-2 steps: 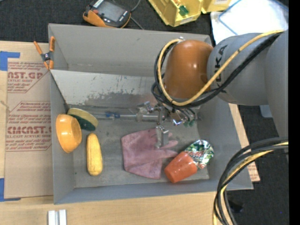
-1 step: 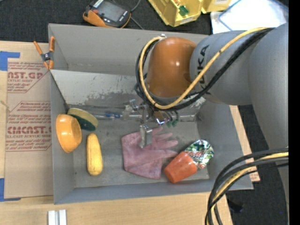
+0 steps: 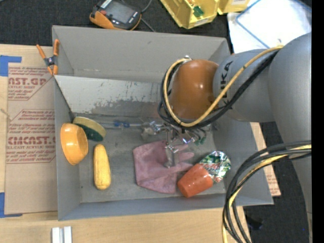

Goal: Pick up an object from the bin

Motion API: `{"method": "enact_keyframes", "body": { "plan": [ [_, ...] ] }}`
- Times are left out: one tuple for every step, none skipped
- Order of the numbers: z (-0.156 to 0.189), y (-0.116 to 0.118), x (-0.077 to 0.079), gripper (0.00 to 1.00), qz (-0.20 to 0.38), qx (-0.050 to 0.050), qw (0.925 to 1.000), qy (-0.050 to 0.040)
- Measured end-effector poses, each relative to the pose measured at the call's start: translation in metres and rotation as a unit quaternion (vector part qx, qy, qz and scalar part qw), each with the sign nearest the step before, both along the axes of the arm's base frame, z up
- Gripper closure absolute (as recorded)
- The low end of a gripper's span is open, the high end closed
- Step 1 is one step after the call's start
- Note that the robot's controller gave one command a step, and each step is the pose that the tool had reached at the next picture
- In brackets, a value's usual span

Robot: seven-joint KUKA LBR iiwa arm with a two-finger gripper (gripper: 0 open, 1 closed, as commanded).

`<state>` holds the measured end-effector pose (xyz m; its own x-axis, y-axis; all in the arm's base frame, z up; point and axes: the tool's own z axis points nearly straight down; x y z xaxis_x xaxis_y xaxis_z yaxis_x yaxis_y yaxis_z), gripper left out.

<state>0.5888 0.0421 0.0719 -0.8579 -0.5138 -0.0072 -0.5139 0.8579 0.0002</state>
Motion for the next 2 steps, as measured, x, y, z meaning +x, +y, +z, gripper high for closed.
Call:
{"method": "enact_keyframes", "body": {
  "plan": [
    [0.011,0.006,-0.043,0.00,-0.071,0.003,0.9975,-0.0021],
    [-0.002,-0.006,0.002,0.00,0.054,0.001,0.9985,-0.0026]
  ]
}}
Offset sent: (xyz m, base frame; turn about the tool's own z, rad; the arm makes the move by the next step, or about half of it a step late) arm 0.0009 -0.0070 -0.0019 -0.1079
